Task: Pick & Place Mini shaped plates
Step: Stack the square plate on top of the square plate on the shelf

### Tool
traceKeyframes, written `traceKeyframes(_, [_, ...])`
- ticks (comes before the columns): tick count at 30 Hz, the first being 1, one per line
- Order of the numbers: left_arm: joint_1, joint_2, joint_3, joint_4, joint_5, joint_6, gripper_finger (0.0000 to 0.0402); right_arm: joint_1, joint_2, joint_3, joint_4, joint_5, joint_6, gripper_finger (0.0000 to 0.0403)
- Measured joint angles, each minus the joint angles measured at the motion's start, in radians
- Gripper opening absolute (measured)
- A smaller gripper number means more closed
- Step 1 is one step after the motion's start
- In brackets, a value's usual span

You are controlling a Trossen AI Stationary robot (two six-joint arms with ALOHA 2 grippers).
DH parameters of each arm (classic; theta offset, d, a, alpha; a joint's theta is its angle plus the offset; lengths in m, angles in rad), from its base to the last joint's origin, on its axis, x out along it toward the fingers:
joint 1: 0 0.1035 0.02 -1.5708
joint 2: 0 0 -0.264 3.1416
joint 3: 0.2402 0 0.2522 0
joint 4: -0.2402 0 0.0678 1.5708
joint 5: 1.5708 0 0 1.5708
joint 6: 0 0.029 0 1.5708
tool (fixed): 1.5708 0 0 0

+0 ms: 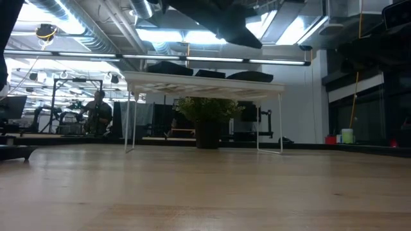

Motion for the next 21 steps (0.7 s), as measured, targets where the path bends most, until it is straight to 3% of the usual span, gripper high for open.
traceKeyframes(11, [-0.134,-0.038,0.0,-0.279,-0.09,-0.069,0.0002,0.0,0.001,0.0,0.0,0.0,0.0,0.0129])
traceKeyframes(21, [-0.323,-0.072,-0.001,-0.528,-0.2,-0.26,0.0002,0.0,0.001,0.0,0.0,0.0,0.0,0.0129])
